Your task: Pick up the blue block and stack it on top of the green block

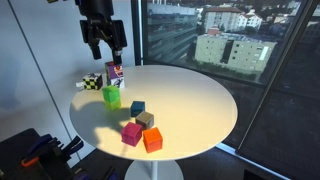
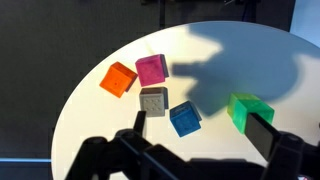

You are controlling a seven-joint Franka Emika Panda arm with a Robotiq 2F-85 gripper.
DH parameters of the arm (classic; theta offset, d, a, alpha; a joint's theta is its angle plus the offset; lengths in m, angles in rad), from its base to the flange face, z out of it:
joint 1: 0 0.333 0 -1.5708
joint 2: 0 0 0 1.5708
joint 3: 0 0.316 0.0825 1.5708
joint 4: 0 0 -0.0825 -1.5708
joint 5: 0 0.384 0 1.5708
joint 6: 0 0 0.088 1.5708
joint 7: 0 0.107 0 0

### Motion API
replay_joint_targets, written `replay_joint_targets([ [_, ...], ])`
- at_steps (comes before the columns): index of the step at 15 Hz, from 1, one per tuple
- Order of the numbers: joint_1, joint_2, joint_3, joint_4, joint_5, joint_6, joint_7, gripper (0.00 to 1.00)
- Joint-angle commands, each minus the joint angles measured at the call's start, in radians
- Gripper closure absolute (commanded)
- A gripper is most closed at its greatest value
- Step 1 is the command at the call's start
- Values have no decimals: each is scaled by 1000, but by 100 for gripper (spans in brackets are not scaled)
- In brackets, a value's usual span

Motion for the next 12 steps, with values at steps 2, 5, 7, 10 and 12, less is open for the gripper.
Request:
replay_joint_targets([
  [2, 20, 99, -34, 82, 56, -10, -95, 0],
  [5, 21, 149, -38, 122, 55, -23, -140, 0],
  [7, 18, 175, -35, 143, 51, -29, -151, 0],
  [10, 10, 160, -22, 111, 39, -5, -124, 0],
  [12, 9, 171, -22, 120, 39, -7, -125, 0],
])
